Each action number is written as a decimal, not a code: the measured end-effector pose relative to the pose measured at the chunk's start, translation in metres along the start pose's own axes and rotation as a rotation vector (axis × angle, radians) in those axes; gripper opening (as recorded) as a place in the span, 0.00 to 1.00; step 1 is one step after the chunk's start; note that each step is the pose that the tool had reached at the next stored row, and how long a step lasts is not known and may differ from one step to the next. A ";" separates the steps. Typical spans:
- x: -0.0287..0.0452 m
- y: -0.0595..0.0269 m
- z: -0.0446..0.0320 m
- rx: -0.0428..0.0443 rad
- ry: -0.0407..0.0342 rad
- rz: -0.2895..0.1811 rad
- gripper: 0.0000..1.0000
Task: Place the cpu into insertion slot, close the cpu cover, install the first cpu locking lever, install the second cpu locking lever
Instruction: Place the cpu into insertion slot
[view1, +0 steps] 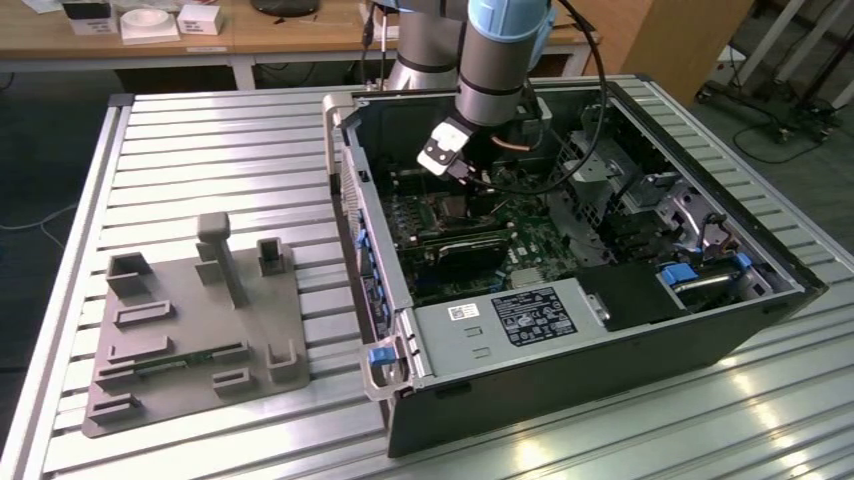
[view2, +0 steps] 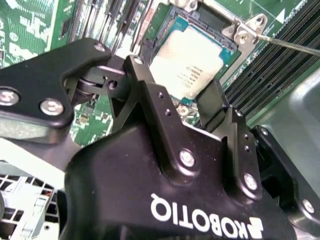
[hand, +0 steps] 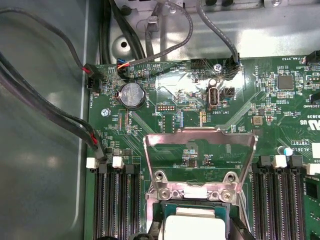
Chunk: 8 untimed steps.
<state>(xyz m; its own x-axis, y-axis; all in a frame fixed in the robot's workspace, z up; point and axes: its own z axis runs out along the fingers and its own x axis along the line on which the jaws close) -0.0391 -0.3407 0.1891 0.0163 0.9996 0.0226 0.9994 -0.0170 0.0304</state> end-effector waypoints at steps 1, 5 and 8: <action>0.0000 0.0000 -0.0003 0.0000 -0.0001 0.000 0.60; 0.0000 0.0000 -0.0008 -0.0001 0.0003 -0.001 0.60; 0.0000 0.0000 -0.0009 0.0001 0.0001 -0.001 0.60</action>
<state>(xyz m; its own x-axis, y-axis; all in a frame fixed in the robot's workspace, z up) -0.0392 -0.3408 0.1900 0.0152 0.9996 0.0227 0.9994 -0.0159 0.0303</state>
